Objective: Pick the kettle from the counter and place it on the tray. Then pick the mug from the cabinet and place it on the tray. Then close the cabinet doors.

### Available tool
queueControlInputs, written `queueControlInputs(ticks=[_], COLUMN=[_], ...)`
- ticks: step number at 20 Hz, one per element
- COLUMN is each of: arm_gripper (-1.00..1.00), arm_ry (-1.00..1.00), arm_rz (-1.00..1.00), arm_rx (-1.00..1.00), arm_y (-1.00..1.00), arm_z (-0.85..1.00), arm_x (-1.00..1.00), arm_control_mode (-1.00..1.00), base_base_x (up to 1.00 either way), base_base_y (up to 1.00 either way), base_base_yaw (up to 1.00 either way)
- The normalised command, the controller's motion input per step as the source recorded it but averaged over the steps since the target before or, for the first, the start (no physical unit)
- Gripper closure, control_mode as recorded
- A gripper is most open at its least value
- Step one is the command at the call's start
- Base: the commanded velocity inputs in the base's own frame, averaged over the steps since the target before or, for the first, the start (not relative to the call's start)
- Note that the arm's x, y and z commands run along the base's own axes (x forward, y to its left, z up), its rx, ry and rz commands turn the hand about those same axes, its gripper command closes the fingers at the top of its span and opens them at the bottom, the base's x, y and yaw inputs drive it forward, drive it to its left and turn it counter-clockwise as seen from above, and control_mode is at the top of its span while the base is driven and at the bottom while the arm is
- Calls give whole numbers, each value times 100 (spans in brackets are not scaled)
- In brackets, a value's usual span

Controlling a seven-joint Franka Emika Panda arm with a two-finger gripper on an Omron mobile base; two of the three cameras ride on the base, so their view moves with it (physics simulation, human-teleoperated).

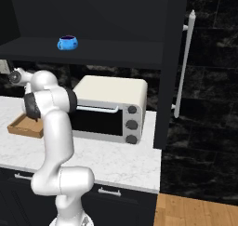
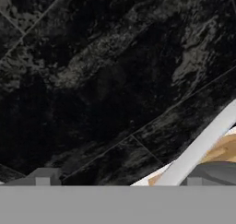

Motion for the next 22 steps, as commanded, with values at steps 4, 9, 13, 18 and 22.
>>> queueControlInputs(ticks=[4, 9, 13, 18, 22], arm_gripper=[-100, -100, -100, -100, -100], arm_ry=[17, 3, 1, 0, -4], arm_rz=[0, 0, 0, 0, 0], arm_rx=[0, 0, 0, 0, 0], arm_y=[14, 7, 3, -1, -6], arm_z=[-37, -26, -25, -32, -30], arm_x=[36, 39, 37, 10, -30], arm_control_mode=[-100, -100, -100, -100, -100], base_base_x=[0, 0, 0, 0, 0], base_base_y=[0, 0, 0, 0, 0], base_base_yaw=[0, 0, 0, 0, 0])
